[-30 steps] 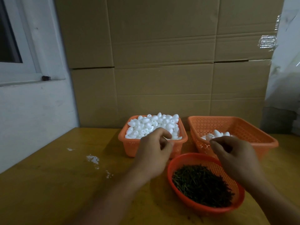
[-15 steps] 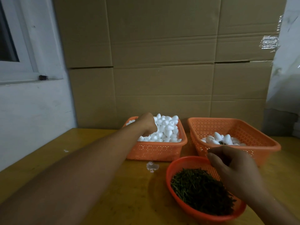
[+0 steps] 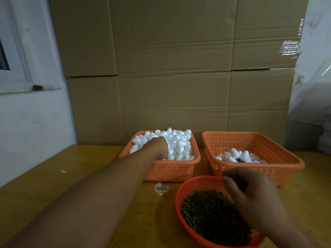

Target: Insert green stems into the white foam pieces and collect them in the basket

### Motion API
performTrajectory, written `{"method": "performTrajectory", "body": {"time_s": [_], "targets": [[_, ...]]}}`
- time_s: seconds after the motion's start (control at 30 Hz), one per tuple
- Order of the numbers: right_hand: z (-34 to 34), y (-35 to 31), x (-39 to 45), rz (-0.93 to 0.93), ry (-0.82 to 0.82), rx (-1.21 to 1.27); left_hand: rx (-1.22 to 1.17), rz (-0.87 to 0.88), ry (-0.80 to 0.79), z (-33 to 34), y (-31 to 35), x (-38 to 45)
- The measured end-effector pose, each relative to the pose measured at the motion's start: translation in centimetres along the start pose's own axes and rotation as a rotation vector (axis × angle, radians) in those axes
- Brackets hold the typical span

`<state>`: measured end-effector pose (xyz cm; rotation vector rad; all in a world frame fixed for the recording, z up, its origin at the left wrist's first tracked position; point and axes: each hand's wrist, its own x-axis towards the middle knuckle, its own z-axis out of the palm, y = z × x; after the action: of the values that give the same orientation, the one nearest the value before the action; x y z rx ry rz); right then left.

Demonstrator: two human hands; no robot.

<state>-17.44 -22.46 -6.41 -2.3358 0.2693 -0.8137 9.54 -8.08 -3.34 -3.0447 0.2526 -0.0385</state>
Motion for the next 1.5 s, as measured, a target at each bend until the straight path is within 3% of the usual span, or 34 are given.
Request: {"method": "performTrajectory", "body": {"time_s": [0.53, 0.63, 0.8, 1.3, 1.5], "targets": [[-0.3, -0.9, -0.5, -0.009, -0.03, -0.034, -0.031, 0.017, 0.044, 0.2, 0.2, -0.4], [-0.4, -1.0, -0.5, -0.007, -0.022, -0.033, -0.125, 0.034, 0.064, -0.9, -0.1, -1.4], [-0.5, -1.1, -0.5, -0.012, -0.014, -0.04, -0.411, 0.16, 0.158, -2.5, -0.7, -3.8], [-0.4, -1.8, -0.8, -0.02, -0.053, -0.079, -0.979, 0.62, 0.534, -0.1, -1.8, -13.8], [-0.8, -1.9, -0.9, -0.094, -0.257, -0.286, -0.992, 0.706, 0.573, 1.3, -2.2, -17.6]]}}
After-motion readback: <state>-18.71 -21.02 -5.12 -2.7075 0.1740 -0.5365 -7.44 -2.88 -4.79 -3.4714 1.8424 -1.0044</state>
